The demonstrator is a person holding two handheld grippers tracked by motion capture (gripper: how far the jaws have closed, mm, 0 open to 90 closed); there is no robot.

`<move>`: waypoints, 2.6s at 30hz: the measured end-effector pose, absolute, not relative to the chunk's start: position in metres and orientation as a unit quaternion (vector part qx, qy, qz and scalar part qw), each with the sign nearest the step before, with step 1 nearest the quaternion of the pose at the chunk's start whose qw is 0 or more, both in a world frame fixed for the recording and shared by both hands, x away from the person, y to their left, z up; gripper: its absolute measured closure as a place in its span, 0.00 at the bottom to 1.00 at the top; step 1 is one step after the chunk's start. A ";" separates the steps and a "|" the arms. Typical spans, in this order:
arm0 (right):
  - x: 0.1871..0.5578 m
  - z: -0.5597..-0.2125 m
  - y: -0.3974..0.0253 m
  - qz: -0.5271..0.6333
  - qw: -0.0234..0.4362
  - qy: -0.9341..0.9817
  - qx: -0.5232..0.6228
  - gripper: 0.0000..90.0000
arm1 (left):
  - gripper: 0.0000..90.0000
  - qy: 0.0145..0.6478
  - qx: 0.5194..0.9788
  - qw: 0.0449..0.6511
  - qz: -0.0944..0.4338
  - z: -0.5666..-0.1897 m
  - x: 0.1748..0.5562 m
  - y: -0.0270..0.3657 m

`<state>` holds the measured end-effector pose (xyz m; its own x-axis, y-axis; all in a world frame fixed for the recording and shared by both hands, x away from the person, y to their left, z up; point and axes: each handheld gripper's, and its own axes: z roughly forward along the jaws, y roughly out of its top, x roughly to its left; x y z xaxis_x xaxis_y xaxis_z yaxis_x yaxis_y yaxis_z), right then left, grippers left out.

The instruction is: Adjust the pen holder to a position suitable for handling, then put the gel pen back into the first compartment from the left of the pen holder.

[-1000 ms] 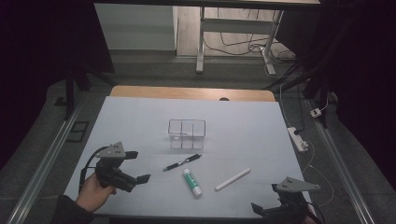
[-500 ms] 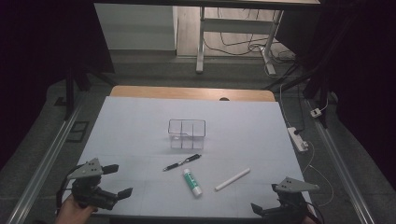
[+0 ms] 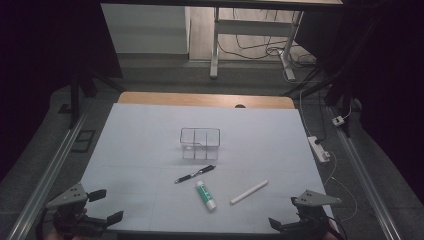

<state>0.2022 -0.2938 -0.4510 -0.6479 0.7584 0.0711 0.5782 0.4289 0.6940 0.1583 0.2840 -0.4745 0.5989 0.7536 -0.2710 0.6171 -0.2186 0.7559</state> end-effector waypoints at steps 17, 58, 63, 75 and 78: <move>0.201 -0.447 -0.293 0.367 0.126 0.833 0.394 0.00 | 0.00 0.452 0.780 0.427 0.069 -0.476 0.159 0.284; 0.233 -0.444 -0.234 0.412 0.092 0.860 0.288 0.00 | 0.00 0.449 0.784 0.423 0.067 -0.476 0.160 0.283; 0.239 -0.445 -0.223 0.407 0.090 0.867 0.271 0.00 | 0.00 0.450 0.784 0.423 0.066 -0.476 0.160 0.283; 0.260 -0.447 -0.200 0.415 0.065 0.869 0.261 0.00 | 0.00 0.451 0.783 0.423 0.065 -0.476 0.160 0.283; 0.266 -0.450 -0.195 0.415 0.061 0.869 0.262 0.00 | 0.00 0.451 0.783 0.424 0.065 -0.476 0.160 0.283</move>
<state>0.2661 -0.1946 -0.4502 -0.8547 0.5070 0.1112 0.4049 0.5171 0.7541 0.1604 0.2833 -0.4763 0.5849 0.7609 -0.2810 0.6516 -0.2344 0.7215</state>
